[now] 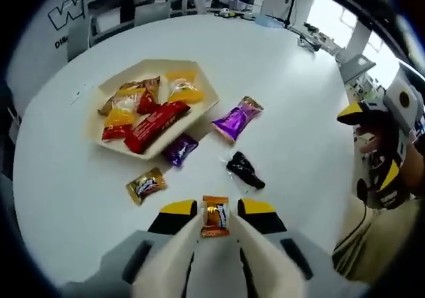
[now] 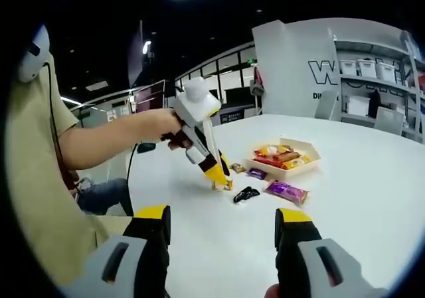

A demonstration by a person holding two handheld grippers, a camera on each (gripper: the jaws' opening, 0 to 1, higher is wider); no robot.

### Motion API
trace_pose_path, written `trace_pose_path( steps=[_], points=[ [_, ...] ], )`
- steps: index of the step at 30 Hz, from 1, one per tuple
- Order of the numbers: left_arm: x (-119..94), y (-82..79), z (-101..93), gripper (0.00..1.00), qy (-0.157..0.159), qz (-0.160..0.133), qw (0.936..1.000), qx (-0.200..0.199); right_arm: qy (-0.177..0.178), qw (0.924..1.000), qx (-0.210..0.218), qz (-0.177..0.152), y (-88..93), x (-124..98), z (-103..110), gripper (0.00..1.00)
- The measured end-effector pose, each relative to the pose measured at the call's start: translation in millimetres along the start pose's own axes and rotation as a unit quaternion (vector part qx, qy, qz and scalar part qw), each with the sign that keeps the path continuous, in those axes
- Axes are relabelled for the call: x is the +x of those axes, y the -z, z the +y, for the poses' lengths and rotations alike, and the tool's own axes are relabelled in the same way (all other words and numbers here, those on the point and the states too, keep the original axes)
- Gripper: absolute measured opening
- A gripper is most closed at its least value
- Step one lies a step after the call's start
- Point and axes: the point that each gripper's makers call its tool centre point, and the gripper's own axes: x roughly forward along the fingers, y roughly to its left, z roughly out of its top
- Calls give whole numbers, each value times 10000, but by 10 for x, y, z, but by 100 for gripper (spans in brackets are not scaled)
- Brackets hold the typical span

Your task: Place the target food into the container with the food tongs after gripping and lifting it, then release it inside without dropping or visibly crushing the food.

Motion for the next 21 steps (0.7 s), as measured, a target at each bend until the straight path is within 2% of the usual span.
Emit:
trace_pose_path(
  steps=[6, 8, 21],
  points=[
    [-1, 6, 14, 22, -6, -84, 9999, 64, -14, 10000, -5, -8, -4, 6, 8, 61],
    [-10, 15, 19, 20, -16, -154, 9996, 217, -11, 10000, -6, -21, -11, 2, 10, 61],
    [-37, 12, 65, 19, -53, -239, 9992, 311, 15, 10000, -4, -6, 5, -16, 4, 61]
  ],
)
